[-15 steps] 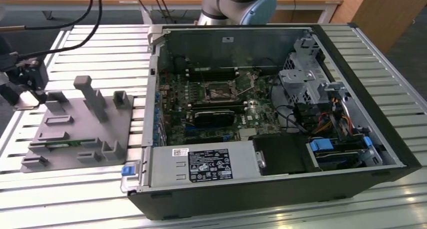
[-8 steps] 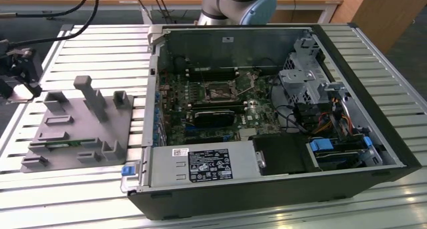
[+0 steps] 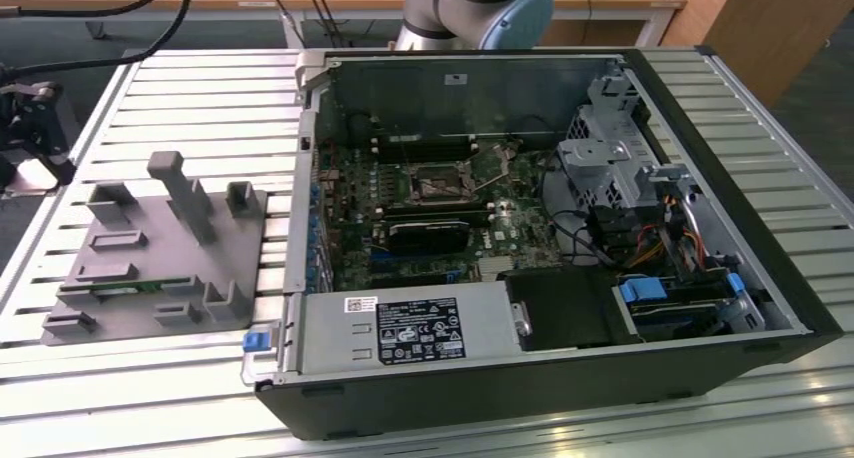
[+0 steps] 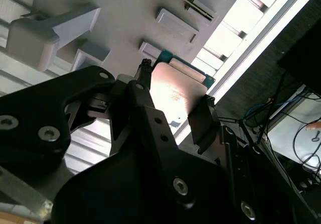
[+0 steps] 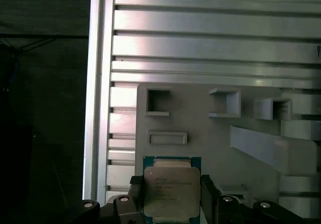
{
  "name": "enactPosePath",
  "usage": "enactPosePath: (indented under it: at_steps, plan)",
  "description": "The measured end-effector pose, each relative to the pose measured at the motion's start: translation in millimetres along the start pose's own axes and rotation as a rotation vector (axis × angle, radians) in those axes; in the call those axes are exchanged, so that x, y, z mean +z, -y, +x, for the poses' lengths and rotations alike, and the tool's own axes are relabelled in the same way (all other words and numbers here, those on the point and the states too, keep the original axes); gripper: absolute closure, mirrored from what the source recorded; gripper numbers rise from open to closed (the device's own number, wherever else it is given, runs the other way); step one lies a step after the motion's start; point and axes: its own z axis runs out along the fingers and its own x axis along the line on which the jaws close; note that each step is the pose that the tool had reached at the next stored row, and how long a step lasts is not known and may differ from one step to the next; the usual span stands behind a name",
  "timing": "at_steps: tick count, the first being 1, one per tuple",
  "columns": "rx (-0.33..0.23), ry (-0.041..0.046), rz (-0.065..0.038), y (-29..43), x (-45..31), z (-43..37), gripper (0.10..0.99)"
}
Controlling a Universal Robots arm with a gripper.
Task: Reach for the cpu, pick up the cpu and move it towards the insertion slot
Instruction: 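Pick up the cpu and move it towards the insertion slot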
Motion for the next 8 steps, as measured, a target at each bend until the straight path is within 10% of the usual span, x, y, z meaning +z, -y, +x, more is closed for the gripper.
enactPosePath:
  at_steps: [8]
  plan:
    - [0.001, 0.0001, 0.000, -1.0, -19.4, 0.0, 0.545]
